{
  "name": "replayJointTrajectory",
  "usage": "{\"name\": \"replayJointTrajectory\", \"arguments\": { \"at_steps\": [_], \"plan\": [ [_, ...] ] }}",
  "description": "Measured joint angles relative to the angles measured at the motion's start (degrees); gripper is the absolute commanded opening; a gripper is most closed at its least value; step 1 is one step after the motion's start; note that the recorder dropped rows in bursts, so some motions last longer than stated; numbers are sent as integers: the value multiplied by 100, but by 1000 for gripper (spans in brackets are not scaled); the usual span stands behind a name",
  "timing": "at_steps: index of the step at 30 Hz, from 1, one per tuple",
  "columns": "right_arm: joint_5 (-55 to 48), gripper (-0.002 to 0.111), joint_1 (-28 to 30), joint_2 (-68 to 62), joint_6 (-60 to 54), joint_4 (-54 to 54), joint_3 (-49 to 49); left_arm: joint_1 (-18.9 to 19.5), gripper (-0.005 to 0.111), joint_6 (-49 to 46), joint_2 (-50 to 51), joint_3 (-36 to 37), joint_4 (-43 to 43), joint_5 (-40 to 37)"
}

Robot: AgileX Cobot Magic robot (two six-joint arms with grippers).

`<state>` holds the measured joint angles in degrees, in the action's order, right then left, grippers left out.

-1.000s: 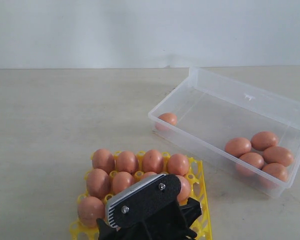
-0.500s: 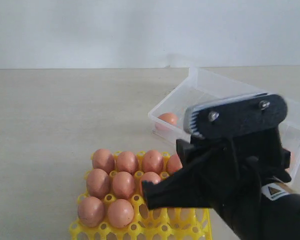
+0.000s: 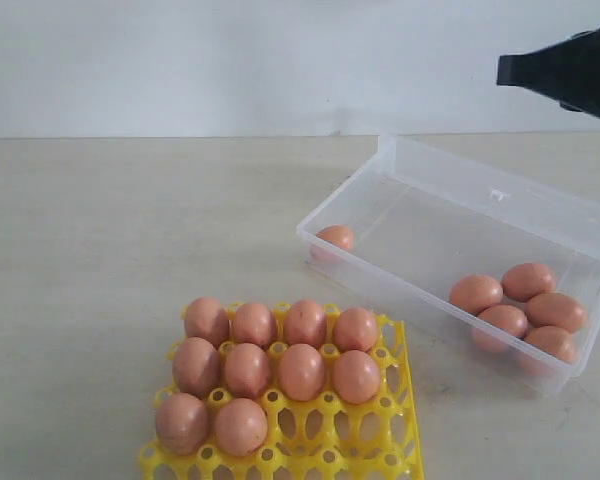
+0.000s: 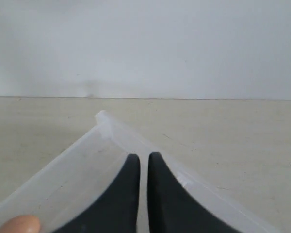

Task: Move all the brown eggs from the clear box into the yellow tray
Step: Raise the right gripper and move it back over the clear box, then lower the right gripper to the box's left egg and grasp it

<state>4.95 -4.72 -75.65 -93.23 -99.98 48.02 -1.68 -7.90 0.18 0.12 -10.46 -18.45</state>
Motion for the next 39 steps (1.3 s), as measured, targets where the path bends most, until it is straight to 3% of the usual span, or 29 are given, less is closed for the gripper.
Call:
{"name": "replayJointTrajectory", "arguments": {
  "at_steps": [5, 11, 13, 20, 25, 27, 30, 34, 36, 39],
  "plan": [
    [-141, 0, 218, -836, -606, 78, 262, 0, 4, 0, 0, 0, 0, 0],
    [740, 0, 265, -2451, -869, 264, 1234, 0, 4, 0, 0, 0, 0, 0],
    [451, 0, 287, -2746, -1118, 90, 1435, 0, 4, 0, 0, 0, 0, 0],
    [-3288, 0, 296, -3389, -2126, -16, 1740, 0, 4, 0, 0, 0, 0, 0],
    [-5460, 0, 296, -3328, -1788, 952, 1749, 0, 4, 0, 0, 0, 0, 0],
    [-5901, 0, 285, -3238, -958, 1523, 1749, 0, 4, 0, 0, 0, 0, 0],
    [-6119, 0, 285, -3006, 1316, 2996, 1749, 0, 4, 0, 0, 0, 0, 0],
    [-6107, 0, 285, -2771, 4792, 5846, 1749, 0, 4, 0, 0, 0, 0, 0],
    [-5534, 0, 285, -2706, 5990, 7046, 1749, 0, 4, 0, 0, 0, 0, 0],
    [-4060, 0, 297, -2663, 7062, 7726, 1749, 0, 4, 0, 0, 0, 0, 0]
  ]
}}
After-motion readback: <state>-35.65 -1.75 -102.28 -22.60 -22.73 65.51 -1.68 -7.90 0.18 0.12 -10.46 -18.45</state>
